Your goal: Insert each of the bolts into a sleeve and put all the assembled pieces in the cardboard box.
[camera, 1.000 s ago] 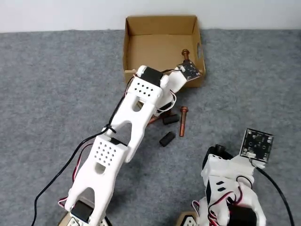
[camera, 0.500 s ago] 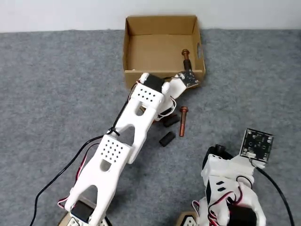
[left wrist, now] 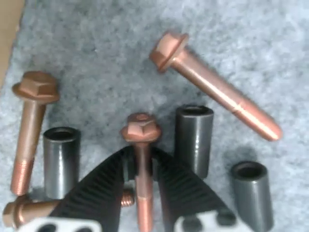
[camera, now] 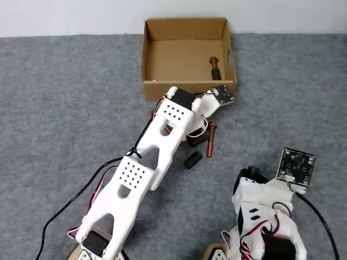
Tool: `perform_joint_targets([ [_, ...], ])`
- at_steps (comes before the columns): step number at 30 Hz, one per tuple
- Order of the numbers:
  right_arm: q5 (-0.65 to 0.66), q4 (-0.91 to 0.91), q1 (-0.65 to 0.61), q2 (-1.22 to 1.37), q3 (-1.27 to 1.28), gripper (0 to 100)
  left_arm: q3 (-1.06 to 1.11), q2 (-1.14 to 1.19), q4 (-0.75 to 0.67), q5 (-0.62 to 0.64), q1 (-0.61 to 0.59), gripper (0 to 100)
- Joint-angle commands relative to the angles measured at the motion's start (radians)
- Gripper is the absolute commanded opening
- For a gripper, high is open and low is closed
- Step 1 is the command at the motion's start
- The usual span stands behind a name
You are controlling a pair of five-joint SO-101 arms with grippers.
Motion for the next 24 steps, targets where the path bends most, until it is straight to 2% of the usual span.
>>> perform_joint_targets([
  [1, -0.009, -0.002, 0.008, -0.004, -0.006, 0.8, -0.022, -0.164, 0.018, 0.077, 0.018, 0],
  [7, -0.009, -0.001, 0.005, -0.004, -0.005, 0.8, 0.133, -0.468, 0.018, 0.232, 0.071, 0],
  [14, -0.003, 0.019, 0.005, -0.090, 0.009, 0.8, 0.578, -0.887, 0.017, 0.373, 0.130, 0],
  [19, -0.005, 0.016, -0.008, -0.077, 0.008, 0.8, 0.883, -1.186, 0.014, 0.387, 0.129, 0],
  [24, -0.009, 0.010, -0.117, -0.077, 0.008, 0.8, 1.099, -1.453, -0.015, 0.387, 0.123, 0],
])
